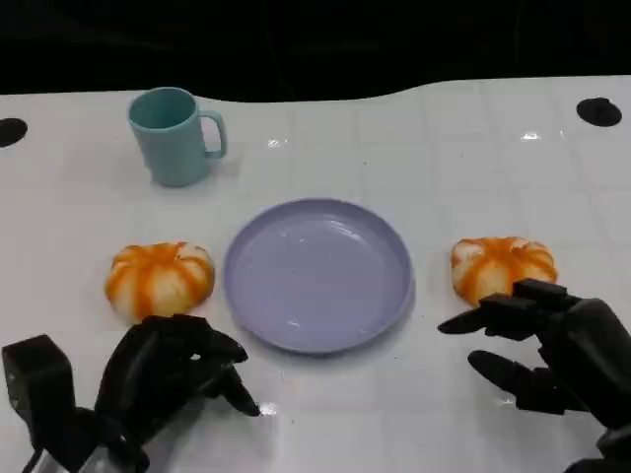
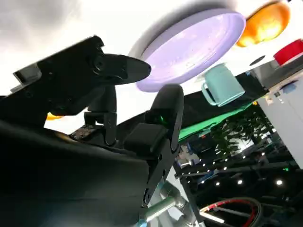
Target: Grasp the bread from the table and place it into the plate.
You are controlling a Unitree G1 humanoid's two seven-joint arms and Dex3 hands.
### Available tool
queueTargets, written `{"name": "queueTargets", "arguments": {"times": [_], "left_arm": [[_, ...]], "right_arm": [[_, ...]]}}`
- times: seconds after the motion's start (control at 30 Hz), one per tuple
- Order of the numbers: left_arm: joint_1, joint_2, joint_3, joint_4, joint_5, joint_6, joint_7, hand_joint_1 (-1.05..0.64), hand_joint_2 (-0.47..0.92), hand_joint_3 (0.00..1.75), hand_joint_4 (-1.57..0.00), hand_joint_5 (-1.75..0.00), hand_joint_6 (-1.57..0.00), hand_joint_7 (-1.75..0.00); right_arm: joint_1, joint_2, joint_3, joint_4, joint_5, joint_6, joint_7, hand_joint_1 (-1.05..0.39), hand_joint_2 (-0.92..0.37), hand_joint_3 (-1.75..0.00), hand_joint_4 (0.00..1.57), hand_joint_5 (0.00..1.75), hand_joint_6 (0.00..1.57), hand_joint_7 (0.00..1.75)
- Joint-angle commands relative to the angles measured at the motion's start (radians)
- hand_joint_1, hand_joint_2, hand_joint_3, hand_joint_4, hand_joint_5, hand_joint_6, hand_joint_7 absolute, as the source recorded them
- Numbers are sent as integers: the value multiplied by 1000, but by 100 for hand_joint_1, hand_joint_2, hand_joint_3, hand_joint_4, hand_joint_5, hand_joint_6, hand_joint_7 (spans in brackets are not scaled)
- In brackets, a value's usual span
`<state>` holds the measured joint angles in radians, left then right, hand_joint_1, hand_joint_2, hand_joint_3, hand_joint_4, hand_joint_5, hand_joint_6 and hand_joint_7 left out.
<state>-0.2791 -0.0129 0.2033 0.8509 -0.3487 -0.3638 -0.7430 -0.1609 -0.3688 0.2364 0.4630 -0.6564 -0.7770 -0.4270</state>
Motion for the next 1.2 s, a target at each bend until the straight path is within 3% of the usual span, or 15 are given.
{"name": "queueTargets", "arguments": {"times": [0.03,0.27,0.5,0.67,0.8,1.0,1.2], "left_arm": [[-5,17,6,3,2,-5,3,-105,75,0,-157,-57,-157,-17],[-7,15,2,7,9,-15,10,-105,75,0,-157,-57,-157,-17],[-16,11,7,18,4,-14,7,-105,75,0,-157,-57,-157,-17],[-21,9,7,25,7,-14,14,-105,74,0,-157,-58,-157,-17],[-23,8,6,30,8,-18,12,-105,75,0,-157,-58,-157,-18],[-26,6,5,35,9,-18,13,-105,75,0,-157,-58,-157,-17],[-28,5,8,36,2,-10,9,-105,74,0,-157,-57,-157,-17]], "right_arm": [[11,-35,-30,-45,-11,37,-3,-32,-87,-16,42,70,64,24],[12,-56,-50,-108,-123,107,-93,-37,-89,-5,37,54,62,10],[37,-65,-51,-213,-210,283,-94,-47,-90,-3,21,47,52,2],[57,-68,-37,-288,-264,424,-41,-51,-91,-1,4,56,39,0],[59,-74,-25,-333,-282,504,33,-52,-89,0,0,45,28,1],[42,-80,-6,-355,-280,573,151,-52,-84,0,0,35,21,0],[-3,-81,31,-303,-295,608,193,-56,-81,0,0,29,20,0]]}}
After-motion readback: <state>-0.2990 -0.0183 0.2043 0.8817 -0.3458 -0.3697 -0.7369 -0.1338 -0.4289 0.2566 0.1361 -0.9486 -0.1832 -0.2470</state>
